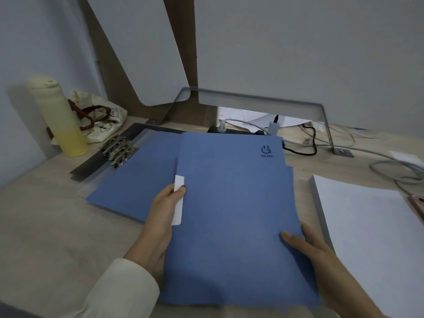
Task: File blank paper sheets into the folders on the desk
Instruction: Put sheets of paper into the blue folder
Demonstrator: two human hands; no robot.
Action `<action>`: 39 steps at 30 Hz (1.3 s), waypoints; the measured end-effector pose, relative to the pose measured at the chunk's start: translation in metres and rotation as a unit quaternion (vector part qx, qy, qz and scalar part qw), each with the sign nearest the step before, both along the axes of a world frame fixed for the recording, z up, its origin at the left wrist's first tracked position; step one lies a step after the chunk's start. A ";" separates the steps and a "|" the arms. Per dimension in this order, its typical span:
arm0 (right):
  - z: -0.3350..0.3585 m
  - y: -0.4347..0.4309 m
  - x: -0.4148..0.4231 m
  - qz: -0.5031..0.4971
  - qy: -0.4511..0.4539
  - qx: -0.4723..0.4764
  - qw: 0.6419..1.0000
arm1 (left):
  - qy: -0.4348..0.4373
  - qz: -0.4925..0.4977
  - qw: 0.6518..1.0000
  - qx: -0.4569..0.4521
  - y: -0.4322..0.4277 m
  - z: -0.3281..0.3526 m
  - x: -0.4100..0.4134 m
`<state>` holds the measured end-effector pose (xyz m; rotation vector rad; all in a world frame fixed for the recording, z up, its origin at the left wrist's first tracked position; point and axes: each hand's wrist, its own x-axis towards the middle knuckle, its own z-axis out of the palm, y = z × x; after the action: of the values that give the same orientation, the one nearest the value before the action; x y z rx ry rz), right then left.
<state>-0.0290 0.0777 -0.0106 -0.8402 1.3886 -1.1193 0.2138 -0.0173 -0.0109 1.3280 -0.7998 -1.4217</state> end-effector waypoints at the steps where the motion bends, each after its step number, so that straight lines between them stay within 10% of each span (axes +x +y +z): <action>1: -0.001 0.000 0.000 0.006 0.004 0.001 1.000 | 0.014 -0.001 1.000 -0.005 0.001 0.001 0.004; 13: 0.006 -0.033 0.102 -0.004 -0.108 -0.078 0.991 | 0.322 -0.027 0.943 -0.075 0.066 0.003 0.094; 19: 0.006 -0.053 0.177 0.154 -0.119 -0.044 0.980 | 0.118 0.077 0.985 -0.102 0.085 -0.013 0.138; 23: -0.004 -0.074 0.187 0.130 0.194 -0.126 0.964 | 0.107 0.167 0.973 -0.115 0.096 -0.015 0.177; 27: -0.030 -0.079 0.202 0.214 0.572 -0.140 0.780 | 0.143 0.195 0.960 -0.139 0.107 -0.017 0.209; 30: -0.041 -0.081 0.213 0.176 0.643 -0.148 0.730 | 0.152 0.202 0.956 -0.151 0.111 -0.019 0.228; 39: -0.032 -0.066 0.205 0.056 0.468 -0.187 0.862 | 0.163 0.212 0.952 -0.150 0.112 -0.034 0.248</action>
<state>0.1762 0.0117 -0.0431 -1.8941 1.8738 -0.9156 0.4622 0.0946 -0.0449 0.9277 -0.4515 -1.0849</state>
